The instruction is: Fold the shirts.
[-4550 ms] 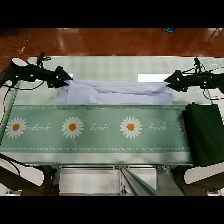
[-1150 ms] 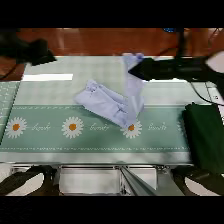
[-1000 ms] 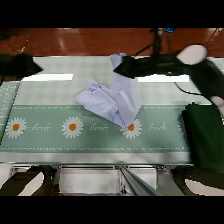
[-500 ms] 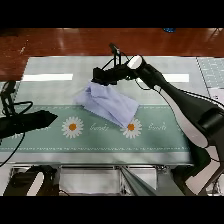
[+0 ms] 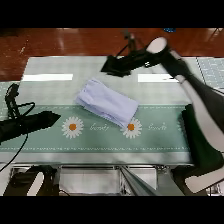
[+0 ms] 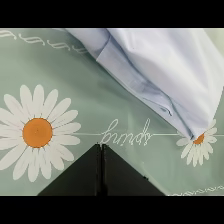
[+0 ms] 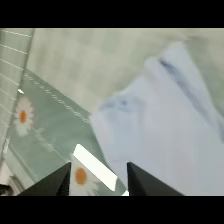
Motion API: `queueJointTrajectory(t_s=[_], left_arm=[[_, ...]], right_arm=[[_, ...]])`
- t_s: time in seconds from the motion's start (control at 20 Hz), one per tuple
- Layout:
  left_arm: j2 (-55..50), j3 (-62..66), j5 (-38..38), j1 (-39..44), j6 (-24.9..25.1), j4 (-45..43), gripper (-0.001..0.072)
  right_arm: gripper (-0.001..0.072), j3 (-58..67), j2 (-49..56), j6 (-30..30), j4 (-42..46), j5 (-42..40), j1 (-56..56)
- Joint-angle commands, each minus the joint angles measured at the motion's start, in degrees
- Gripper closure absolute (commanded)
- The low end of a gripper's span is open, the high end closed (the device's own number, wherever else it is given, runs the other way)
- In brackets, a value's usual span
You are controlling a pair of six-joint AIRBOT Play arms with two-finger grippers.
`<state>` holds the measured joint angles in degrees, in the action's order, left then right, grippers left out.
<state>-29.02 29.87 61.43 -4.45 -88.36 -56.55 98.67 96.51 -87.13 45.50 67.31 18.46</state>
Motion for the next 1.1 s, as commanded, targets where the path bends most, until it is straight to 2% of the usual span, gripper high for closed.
queueJointTrajectory(t_s=[0.0, 0.1, 0.15, 0.25, 0.35, 0.45, 0.7, 0.75, 0.85, 1.05], left_arm=[[0.04, -0.13, -0.35, -0.04, 0.00, 0.26, 0.0691], [0.04, -0.15, -0.37, -0.04, 0.02, 0.24, 0.0691], [0.04, -0.15, -0.37, -0.04, 0.07, 0.24, 0.0691], [0.04, -0.15, -0.39, -0.04, 0.22, 0.24, 0.0691], [0.02, -0.15, -0.39, -0.04, 0.20, 0.24, 0.0691], [0.02, -0.15, -0.39, -0.04, 0.20, 0.26, 0.0691], [0.02, -0.15, -0.39, -0.04, 0.20, 0.24, 0.0691], [0.02, -0.15, -0.39, -0.04, 0.20, 0.24, 0.0691], [0.02, -0.15, -0.39, -0.04, 0.20, 0.24, 0.0691], [0.02, -0.15, -0.39, -0.04, 0.20, 0.24, 0.0690]], right_arm=[[0.0304, -7.65, -15.13, -7.93, 29.33, 13.46, -7.26], [0.0304, -23.47, -26.84, -14.56, 40.44, 7.39, -9.64], [0.0304, -32.89, -32.50, -18.53, 41.29, 1.88, -10.82], [0.0304, -52.19, -42.56, -26.64, 37.75, -11.91, -12.31], [0.0304, -66.12, -47.41, -28.22, 26.43, -23.34, -12.26], [0.0304, -73.57, -46.40, -20.98, 10.01, -30.08, -12.22], [0.0304, -74.51, -34.03, 5.86, -20.63, -30.99, -12.20], [0.0304, -73.72, -31.08, 9.66, -24.26, -29.92, -12.22], [0.0304, -71.14, -25.77, 13.42, -27.04, -27.63, -11.98], [0.0304, -63.04, -15.45, 14.23, -27.08, -24.06, -7.13]])
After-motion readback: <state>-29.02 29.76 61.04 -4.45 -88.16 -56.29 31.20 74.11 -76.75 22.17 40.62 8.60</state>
